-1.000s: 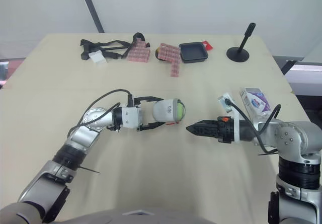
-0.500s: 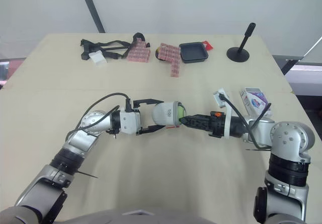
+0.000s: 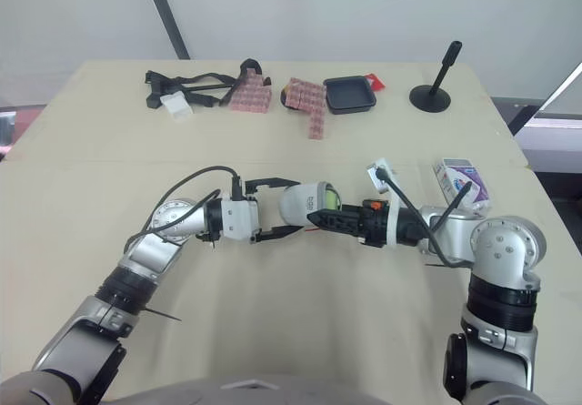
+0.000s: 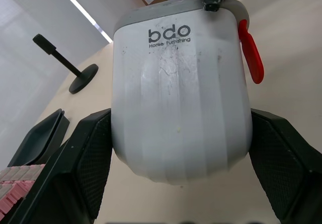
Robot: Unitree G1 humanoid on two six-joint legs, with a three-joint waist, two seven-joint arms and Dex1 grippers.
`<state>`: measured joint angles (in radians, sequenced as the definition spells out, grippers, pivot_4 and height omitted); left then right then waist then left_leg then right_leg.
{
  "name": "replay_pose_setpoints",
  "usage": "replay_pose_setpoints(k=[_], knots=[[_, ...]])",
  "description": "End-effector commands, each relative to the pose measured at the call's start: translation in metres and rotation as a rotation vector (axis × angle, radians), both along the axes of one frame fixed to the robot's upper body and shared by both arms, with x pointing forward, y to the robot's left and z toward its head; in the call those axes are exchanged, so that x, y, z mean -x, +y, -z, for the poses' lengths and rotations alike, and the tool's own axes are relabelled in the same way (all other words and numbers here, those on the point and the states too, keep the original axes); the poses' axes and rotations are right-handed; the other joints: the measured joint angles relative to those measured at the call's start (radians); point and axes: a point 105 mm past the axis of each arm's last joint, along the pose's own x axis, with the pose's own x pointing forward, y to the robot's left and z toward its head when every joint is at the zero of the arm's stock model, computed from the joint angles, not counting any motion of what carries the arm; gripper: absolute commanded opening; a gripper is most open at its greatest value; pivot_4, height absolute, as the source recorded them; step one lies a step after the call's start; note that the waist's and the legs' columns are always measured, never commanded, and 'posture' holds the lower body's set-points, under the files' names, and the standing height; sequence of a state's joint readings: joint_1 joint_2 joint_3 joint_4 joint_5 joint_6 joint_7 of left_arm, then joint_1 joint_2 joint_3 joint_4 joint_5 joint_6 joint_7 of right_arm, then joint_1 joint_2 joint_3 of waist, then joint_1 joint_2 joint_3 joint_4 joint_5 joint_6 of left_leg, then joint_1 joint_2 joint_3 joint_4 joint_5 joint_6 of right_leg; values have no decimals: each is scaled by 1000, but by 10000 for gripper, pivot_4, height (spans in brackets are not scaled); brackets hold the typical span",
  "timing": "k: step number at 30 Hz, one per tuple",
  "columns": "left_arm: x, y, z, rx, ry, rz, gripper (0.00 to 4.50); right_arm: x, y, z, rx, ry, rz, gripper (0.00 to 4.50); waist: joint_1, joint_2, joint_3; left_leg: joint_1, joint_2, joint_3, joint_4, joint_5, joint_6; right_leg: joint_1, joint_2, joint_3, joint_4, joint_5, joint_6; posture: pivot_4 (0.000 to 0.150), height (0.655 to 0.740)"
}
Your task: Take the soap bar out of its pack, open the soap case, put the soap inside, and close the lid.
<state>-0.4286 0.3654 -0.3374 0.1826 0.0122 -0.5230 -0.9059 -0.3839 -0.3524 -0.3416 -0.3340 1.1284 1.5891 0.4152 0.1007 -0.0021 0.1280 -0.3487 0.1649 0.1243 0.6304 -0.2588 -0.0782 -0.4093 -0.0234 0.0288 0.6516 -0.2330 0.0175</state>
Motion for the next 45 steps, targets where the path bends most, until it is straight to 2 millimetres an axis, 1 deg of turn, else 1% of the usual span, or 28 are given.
replay_pose_setpoints(k=[1, 7, 21, 36, 37, 38, 42, 43, 45], knots=[[3, -5, -11, 22, -41, 26, 34464, 1, 4, -7, -22, -36, -14, 44499, 0, 0, 0, 0, 0, 0, 0, 0, 0, 0, 0, 0, 0, 0, 0, 1500, 7400], [2, -5, -10, 18, -46, 28, 34464, -1, 5, -8, -29, -34, -17, 44499, -1, 0, 0, 0, 0, 0, 0, 0, 0, 0, 0, 0, 0, 0, 0, 1500, 7400], [-2, -5, -12, 11, -64, 22, 34464, 4, 9, -6, -46, -14, -55, 44499, -7, 0, 0, 0, 0, 0, -1, 0, -1, 0, 0, 0, -1, 0, 0, 1500, 7400], [-5, -9, -16, 21, -67, 25, 34464, -3, 9, -2, -38, -11, -8, 44499, -7, 0, 0, 0, 0, 0, -2, 1, -1, 0, 0, 0, -1, 0, 0, 1500, 7400], [-5, -9, -16, 21, -67, 26, 34464, -4, 9, -2, -37, -11, -5, 39057, -7, 0, 0, 0, 0, 0, -2, 1, -1, 0, 0, 0, -1, 0, 0, 1500, 7400], [-5, -9, -16, 21, -67, 27, 34464, -4, 9, -1, -37, -11, -3, 36620, -7, 0, 0, 0, 0, 0, -2, 1, -1, 0, 0, 0, -1, 0, 0, 1500, 7400], [-5, -10, -16, 22, -65, 29, 34464, -5, 7, 1, -34, -6, 7, 23136, -8, 0, 0, 0, 0, 0, -2, 1, -1, 0, 0, 0, -1, 0, 0, 1500, 7400], [-5, -10, -16, 22, -65, 29, 34464, -5, 7, 1, -33, -5, 8, 21114, -8, 0, 0, 0, 0, 0, -2, 1, -1, 0, 0, 0, -1, 0, 0, 1500, 7400], [-4, -10, -15, 21, -64, 30, 34464, -5, 5, 2, -27, -2, 10, 21115, -7, 0, 0, -1, 0, 0, -2, 1, -1, 0, 0, 0, -1, 0, 0, 1500, 7400]])
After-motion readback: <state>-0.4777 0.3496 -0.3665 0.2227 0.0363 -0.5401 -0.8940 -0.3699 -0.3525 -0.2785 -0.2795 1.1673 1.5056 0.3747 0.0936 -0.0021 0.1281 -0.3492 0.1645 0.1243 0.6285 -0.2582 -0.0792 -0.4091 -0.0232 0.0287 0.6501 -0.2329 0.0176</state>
